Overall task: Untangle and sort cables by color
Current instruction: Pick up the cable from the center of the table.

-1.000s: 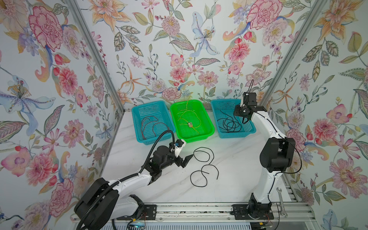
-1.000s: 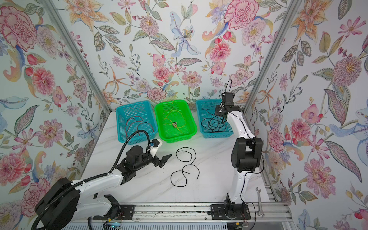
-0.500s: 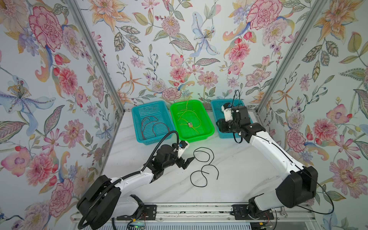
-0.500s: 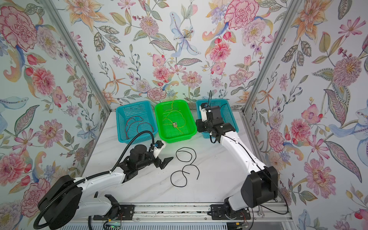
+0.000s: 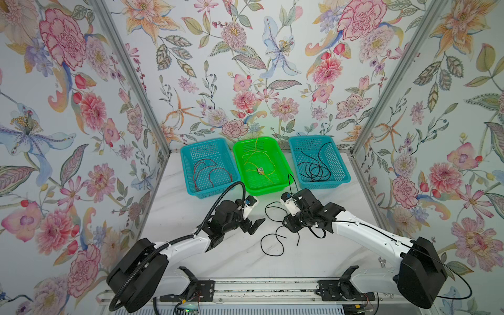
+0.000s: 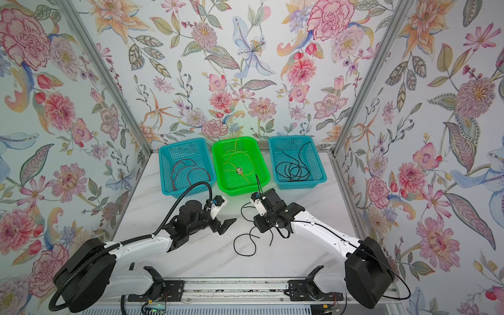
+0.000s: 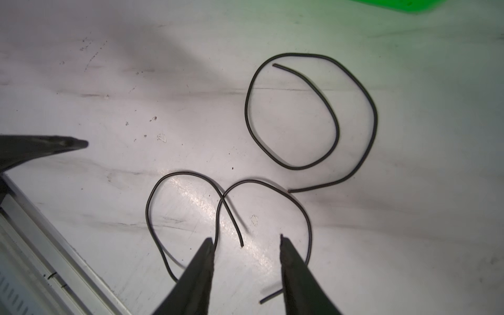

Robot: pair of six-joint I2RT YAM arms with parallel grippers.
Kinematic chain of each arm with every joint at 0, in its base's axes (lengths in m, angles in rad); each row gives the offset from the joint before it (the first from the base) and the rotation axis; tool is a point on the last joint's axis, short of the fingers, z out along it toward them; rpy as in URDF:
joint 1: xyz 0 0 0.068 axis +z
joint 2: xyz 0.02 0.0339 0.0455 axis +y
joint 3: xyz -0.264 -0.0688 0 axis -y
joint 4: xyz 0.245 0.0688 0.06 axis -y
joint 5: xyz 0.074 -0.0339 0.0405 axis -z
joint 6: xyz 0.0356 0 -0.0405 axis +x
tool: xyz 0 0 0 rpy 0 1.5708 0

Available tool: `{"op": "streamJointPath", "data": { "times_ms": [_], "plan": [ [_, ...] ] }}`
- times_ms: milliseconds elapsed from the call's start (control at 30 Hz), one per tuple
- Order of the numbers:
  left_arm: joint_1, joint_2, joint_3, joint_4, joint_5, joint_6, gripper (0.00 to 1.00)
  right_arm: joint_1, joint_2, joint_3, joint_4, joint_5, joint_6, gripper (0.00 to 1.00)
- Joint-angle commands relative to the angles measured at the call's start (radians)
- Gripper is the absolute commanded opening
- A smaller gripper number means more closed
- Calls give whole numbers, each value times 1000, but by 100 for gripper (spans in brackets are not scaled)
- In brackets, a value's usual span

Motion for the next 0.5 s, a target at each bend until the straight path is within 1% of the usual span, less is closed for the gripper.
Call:
{"op": "streamJointPath", "data": {
  "times_ms": [0,167,300,467],
  "plan": [
    [-12,-10,-15,47,7,-18,99,26,7,-22,-27,-7,13,41],
    [-11,-41,-33,38,-10,-16,99,75,70,-40,-25,-5,13,42],
    [-11,-53,-41,31,-19,-13,99,105,131,-40,-25,22,13,41],
    [-11,-58,-43,34,-21,-15,99,111,176,-39,-11,37,15,40]
  ]
}}
